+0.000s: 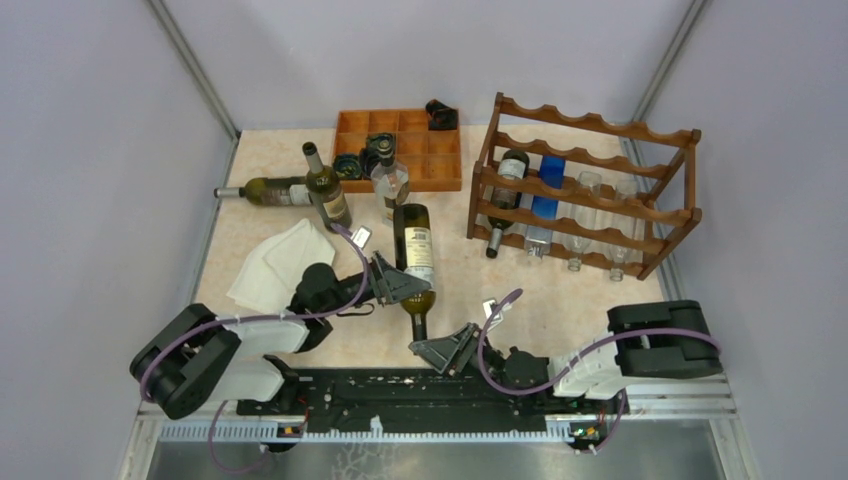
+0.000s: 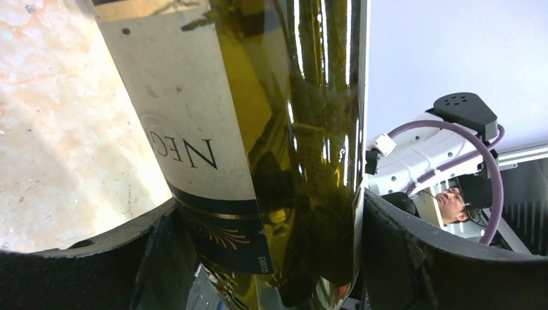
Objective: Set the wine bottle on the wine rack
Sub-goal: Place the wine bottle in the wine rack.
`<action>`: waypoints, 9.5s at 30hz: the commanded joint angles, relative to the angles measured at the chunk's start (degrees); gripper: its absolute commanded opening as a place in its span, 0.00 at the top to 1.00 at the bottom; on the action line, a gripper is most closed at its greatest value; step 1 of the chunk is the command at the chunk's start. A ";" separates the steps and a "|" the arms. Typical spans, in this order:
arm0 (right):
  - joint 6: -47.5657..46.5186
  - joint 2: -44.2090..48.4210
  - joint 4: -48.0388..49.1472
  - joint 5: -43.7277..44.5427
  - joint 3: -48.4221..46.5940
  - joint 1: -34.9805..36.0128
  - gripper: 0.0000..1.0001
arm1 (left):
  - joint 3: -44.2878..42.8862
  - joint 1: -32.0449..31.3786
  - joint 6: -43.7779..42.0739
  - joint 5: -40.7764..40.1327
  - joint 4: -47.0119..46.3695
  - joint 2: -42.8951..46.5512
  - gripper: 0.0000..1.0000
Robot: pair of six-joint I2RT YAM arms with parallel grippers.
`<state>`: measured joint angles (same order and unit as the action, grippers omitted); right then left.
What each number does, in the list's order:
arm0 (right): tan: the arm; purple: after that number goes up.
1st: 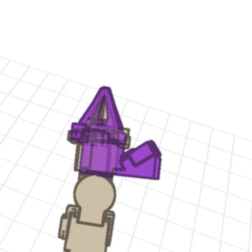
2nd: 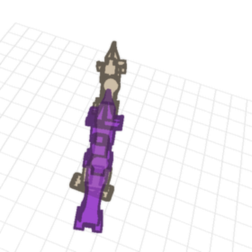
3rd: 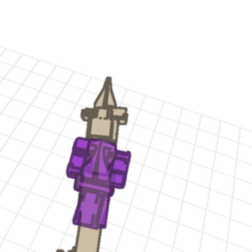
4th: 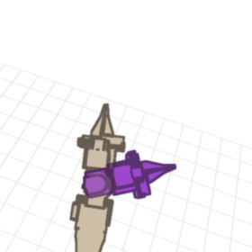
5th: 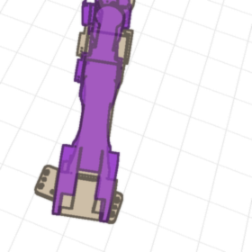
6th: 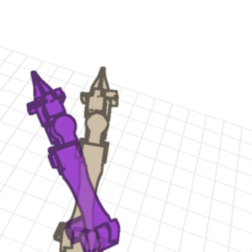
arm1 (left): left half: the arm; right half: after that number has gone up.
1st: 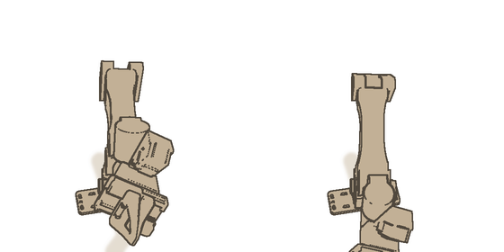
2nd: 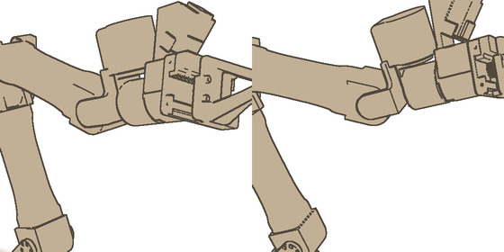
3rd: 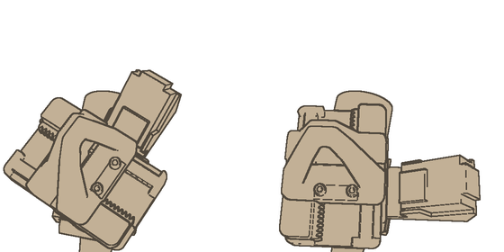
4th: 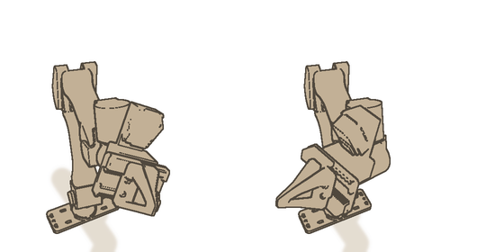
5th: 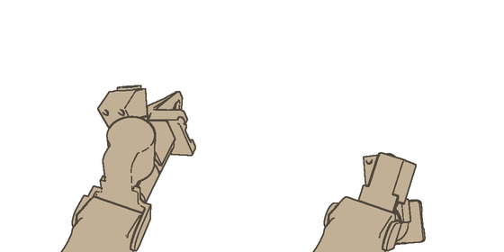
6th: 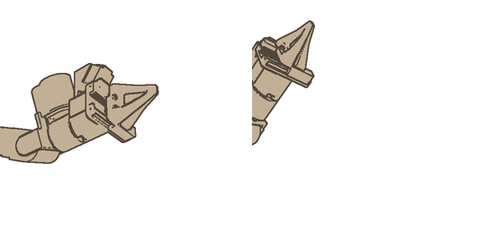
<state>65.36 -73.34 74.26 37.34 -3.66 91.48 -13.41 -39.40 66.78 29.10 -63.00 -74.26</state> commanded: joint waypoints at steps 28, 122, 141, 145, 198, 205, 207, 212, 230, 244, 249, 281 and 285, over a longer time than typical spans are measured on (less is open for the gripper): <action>-1.09 11.56 -8.37 1.34 0.93 -1.30 1.00 | -1.36 1.11 0.08 -3.86 -11.39 0.14 0.28; 4.44 4.89 -5.30 -8.01 -0.63 -14.58 1.00 | -3.63 -2.02 3.53 -2.67 -15.51 -7.83 0.98; -4.07 23.74 -10.54 -4.03 3.22 -14.57 1.00 | -0.97 -1.92 -0.53 -9.41 -0.90 -0.76 0.01; -4.61 27.66 -13.83 -3.32 5.41 -14.62 1.00 | 0.65 -1.54 -1.89 -13.23 4.93 3.25 0.01; 0.41 57.26 -70.41 45.72 -2.43 13.85 1.00 | -0.22 1.39 -30.40 -20.80 56.50 47.49 0.01; 2.23 57.20 -73.34 49.31 -3.64 14.79 1.00 | -0.20 1.41 -30.61 -20.84 56.67 47.45 0.01; 3.78 57.17 -75.46 50.61 -4.12 15.34 1.00 | -0.21 1.40 -30.63 -20.91 56.67 47.45 0.01; 11.11 56.31 -85.29 53.91 -6.43 17.16 1.00 | -0.21 1.35 -30.68 -20.88 56.38 46.92 0.01; 28.10 51.24 -104.16 60.77 -12.19 18.42 1.00 | -0.48 1.43 -30.33 -19.94 54.65 45.16 0.01; 18.68 55.20 -99.63 62.15 -11.88 17.65 1.00 | -0.83 1.42 -30.35 -19.44 53.25 43.54 0.01; 15.58 57.14 -98.78 62.16 -11.84 16.12 1.00 | -1.18 1.40 -30.64 -19.20 53.04 42.97 0.01; 17.26 59.71 -104.10 61.97 -12.56 8.77 1.00 | -1.98 1.43 -29.98 -18.19 50.40 40.11 0.01; 18.09 58.69 -103.97 61.63 -12.72 7.65 1.00 | -1.97 1.40 -29.62 -18.02 49.97 40.07 0.01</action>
<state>82.28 -13.67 -32.62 84.16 -13.19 100.47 -13.37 -38.20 37.26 10.13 -10.44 -34.15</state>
